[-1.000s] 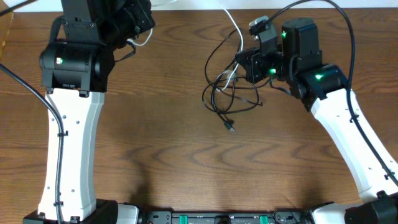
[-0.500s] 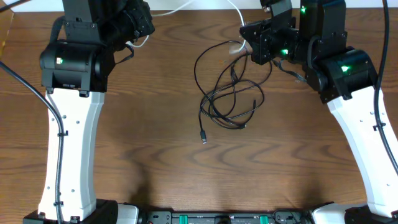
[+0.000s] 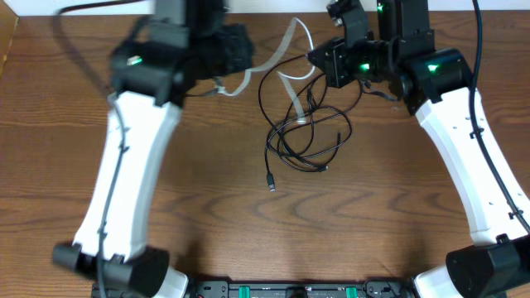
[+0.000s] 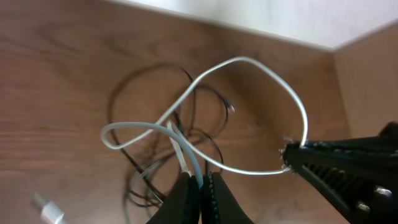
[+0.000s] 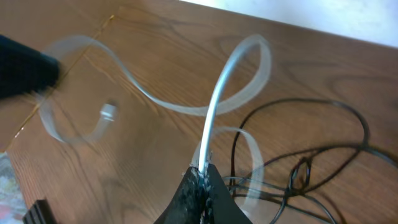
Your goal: Untangle cables
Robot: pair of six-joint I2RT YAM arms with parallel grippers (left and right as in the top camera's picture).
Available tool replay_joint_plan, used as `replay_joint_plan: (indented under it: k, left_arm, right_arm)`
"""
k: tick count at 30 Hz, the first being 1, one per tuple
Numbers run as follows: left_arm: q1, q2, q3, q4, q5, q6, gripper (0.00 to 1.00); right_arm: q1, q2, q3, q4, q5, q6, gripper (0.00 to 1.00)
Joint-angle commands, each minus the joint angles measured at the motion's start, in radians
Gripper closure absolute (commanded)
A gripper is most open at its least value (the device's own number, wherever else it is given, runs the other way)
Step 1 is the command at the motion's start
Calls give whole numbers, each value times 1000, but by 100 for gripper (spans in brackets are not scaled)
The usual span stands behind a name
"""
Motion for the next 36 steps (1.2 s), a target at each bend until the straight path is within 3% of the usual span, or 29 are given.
replay_joint_plan:
  k: [1, 4, 12, 18, 24, 30, 36]
  left_arm:
    - [-56, 83, 5, 38, 37, -102, 92]
    - [-89, 139, 5, 62, 39, -253, 92]
    - [-118, 245, 5, 101, 70, -556, 92]
    - [-76, 243, 5, 101, 165, -744, 92]
    - [-75, 243, 5, 101, 245, -774, 92]
    - [-75, 243, 5, 105, 268, -791, 92]
    - [-75, 243, 5, 105, 260, -790, 92]
  right_arm:
    - [-24, -9, 13, -56, -24, -24, 99]
    - [-43, 10, 10, -102, -36, -66, 99]
    - [-115, 145, 10, -174, -377, -232, 99]
    - [-113, 191, 10, -140, -466, -293, 88]
    - [-108, 203, 10, -88, -497, -274, 85]
    - [-90, 212, 10, -75, -419, -260, 65]
    - [-53, 237, 10, -70, -289, -211, 64]
